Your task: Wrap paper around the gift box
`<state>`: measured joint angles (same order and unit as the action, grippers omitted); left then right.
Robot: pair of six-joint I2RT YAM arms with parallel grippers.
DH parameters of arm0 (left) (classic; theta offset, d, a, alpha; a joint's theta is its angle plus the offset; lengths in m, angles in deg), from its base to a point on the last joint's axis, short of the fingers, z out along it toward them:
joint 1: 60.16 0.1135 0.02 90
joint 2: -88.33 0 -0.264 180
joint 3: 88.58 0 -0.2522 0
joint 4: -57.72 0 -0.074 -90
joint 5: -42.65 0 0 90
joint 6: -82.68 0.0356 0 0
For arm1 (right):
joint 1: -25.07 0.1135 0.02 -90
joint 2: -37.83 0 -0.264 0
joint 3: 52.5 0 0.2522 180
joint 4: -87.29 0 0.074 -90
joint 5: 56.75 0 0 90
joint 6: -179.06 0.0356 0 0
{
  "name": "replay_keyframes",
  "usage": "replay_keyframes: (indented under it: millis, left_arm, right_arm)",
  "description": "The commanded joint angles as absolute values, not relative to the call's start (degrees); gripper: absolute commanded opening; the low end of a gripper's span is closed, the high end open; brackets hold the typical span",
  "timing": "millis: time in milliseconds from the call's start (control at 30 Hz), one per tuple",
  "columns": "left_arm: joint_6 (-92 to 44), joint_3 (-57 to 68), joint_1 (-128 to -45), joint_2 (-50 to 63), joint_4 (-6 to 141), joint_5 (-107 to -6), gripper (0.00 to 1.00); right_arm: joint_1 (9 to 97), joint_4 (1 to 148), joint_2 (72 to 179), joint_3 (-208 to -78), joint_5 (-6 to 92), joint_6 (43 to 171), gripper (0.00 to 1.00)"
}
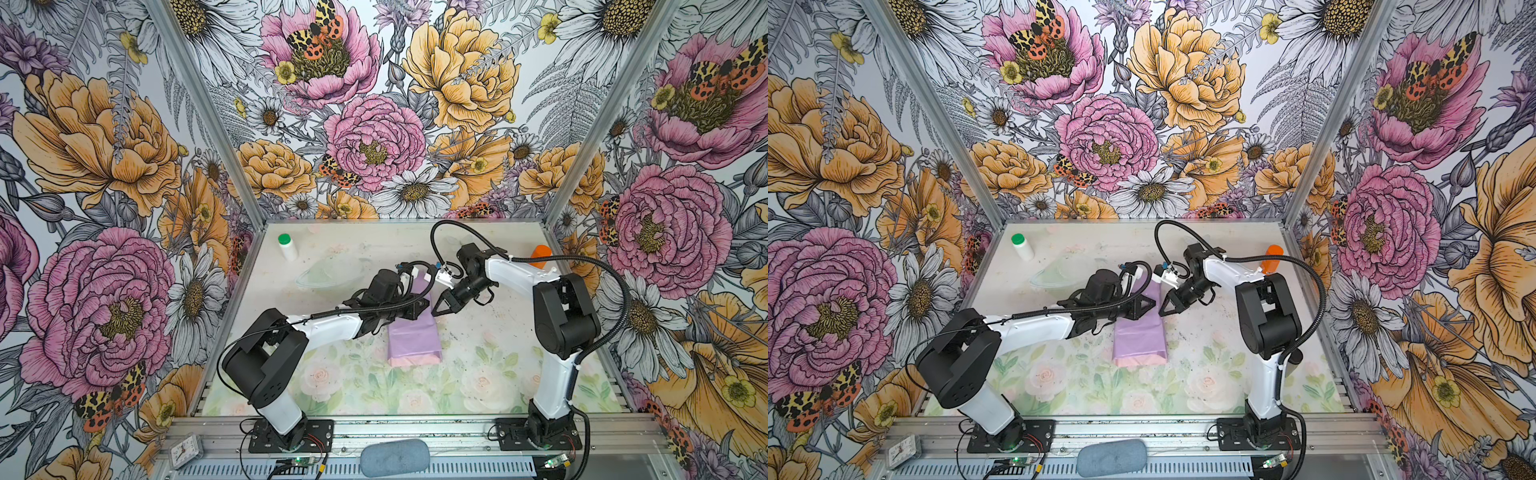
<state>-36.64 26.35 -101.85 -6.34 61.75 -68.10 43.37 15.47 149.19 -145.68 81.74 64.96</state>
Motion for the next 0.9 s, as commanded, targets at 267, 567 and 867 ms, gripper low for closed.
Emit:
replay_keyframes:
  millis: [267, 567, 867]
  left_arm:
    - [-34.8, 22.9, -102.5, -10.6, 60.5, -69.8, 0.12]
    - [-35.4, 23.2, -102.2, -12.2, 60.7, -67.7, 0.12]
    - [-35.8, 23.8, -101.8, -12.8, 60.2, -66.1, 0.12]
  right_arm:
    - [43.6, 16.0, 150.1, -146.9, 81.2, 64.0, 0.0]
    - [43.5, 16.0, 149.9, -146.9, 81.2, 64.1, 0.0]
    - [43.6, 16.0, 150.0, -146.8, 81.2, 64.0, 0.0]
